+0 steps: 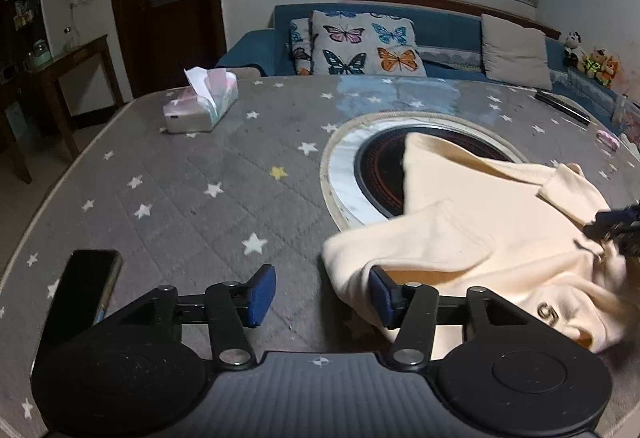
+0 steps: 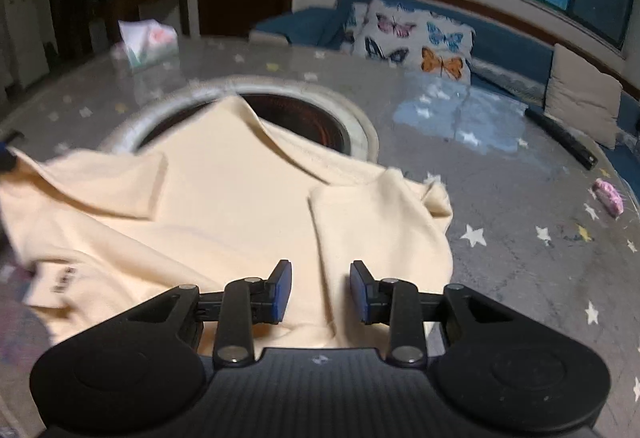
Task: Fold clothes
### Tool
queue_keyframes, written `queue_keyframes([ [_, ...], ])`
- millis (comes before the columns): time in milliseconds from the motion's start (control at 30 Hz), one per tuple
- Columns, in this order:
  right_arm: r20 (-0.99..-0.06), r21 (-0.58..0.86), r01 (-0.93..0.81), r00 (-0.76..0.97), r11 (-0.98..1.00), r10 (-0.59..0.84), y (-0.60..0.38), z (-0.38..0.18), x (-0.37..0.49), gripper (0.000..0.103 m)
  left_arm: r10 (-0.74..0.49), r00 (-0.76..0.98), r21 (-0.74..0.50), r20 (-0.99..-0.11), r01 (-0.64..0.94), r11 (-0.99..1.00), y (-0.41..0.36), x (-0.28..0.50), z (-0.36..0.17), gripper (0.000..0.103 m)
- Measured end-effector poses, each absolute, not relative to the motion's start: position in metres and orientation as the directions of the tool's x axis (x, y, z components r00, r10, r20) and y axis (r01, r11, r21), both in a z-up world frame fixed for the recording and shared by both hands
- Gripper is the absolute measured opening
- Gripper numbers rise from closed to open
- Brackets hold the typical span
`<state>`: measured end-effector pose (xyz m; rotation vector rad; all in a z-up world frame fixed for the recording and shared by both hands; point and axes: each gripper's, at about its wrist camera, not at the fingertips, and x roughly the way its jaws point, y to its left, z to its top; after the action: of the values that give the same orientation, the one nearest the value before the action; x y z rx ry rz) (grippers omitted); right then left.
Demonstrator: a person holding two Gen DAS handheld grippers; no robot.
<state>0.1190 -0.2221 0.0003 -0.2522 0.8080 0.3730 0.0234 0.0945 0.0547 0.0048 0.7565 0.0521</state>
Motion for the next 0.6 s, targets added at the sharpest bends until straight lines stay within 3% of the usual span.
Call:
queue_keyframes([
  [67, -0.739, -0.097, -0.408, 0.64, 0.908, 0.209, -0.225, -0.006, 0.121, 0.025, 0.049, 0.731, 0.019, -0.68, -0.049, 0.999, 0.096, 0.029, 0.059, 0.057],
  [100, -0.735, -0.103, -0.397, 0.648, 0.912, 0.199, -0.228, -0.006, 0.121, 0.008, 0.049, 0.736, 0.019, -0.676, -0.05, 0.999, 0.096, 0.032, 0.061, 0.058],
  [133, -0.73, -0.106, -0.383, 0.657, 0.917, 0.19, -0.231, -0.004, 0.12, 0.003, 0.047, 0.739, 0.016, -0.672, -0.049, 0.999, 0.097, 0.035, 0.063, 0.06],
  [233, -0.7, -0.11, -0.328, 0.695, 0.938, 0.161, -0.252, 0.006, 0.112, 0.002, 0.038, 0.747, 0.005, -0.663, -0.046, 0.999, 0.099, 0.041, 0.069, 0.067],
  [500, -0.677, -0.089, -0.02, 0.734, 0.996, -0.045, -0.342, 0.02, 0.092, 0.002, 0.025, 0.746, 0.009, -0.665, -0.025, 1.0, 0.09, 0.055, 0.066, 0.067],
  [567, -0.69, -0.063, 0.04, 0.72, 0.997, -0.073, -0.361, 0.019, 0.089, 0.004, 0.017, 0.744, 0.01, -0.668, -0.014, 1.0, 0.084, 0.064, 0.063, 0.066],
  [600, -0.686, -0.064, 0.053, 0.723, 0.997, -0.082, -0.365, 0.019, 0.089, 0.011, 0.011, 0.745, 0.01, -0.667, -0.006, 1.0, 0.081, 0.069, 0.062, 0.066],
])
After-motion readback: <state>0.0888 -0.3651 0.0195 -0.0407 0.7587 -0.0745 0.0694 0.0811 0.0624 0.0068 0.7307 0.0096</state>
